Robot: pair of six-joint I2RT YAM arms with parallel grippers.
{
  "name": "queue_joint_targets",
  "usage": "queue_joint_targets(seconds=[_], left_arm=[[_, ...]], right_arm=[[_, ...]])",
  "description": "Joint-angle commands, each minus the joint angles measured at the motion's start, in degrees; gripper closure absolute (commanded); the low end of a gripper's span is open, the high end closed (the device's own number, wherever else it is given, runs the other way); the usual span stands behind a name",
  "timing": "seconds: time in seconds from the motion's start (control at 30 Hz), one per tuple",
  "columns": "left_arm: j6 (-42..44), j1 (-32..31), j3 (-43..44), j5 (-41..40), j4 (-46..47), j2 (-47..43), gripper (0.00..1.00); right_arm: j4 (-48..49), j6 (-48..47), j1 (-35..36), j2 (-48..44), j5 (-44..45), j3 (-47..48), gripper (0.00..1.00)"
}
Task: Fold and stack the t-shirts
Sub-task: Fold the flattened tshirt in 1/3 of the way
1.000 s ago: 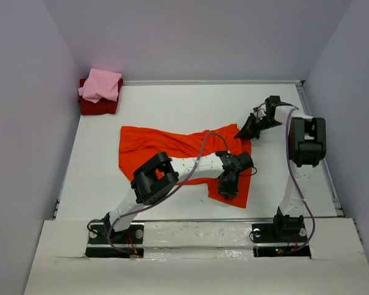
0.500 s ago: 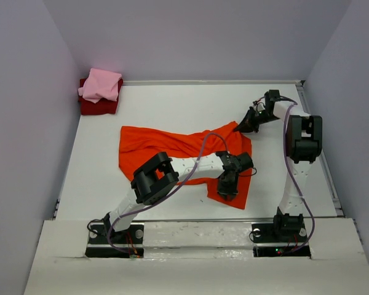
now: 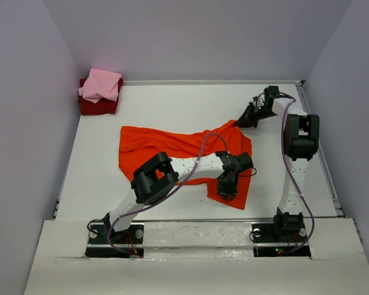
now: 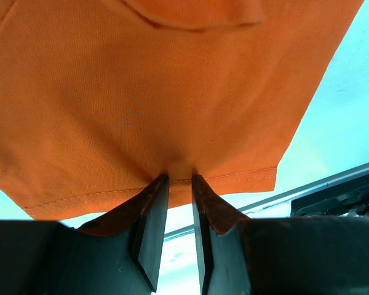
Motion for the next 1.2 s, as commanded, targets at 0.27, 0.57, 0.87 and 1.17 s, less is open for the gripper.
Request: queue_joint_targets(seconds=[0.27,0.57,0.87,1.17], left_arm=[[2.1,-0.9,-4.1,-1.7,-5.5,2.1,0.64],[1.2,-0.7,-8.9,0.7,-4.4,-2.6,0.64],[1.2,-0.7,-14.1,0.9,-4.2,-6.2,0.64],[2.6,-0.1,-12.7,-0.4,-6.4,-5.5,0.64]], right_arm=[[-2.7,-1.1,0.3,-2.0,2.3,0.4,0.36],[2.2,0.3,0.3,1.9,-5.1,1.4,0.32],[1.9,0.4,0.3,0.3,-6.6,-2.6,0.32],[-0.8,-2.2,0.8,-8.0,-6.1,-12.3,0.34]])
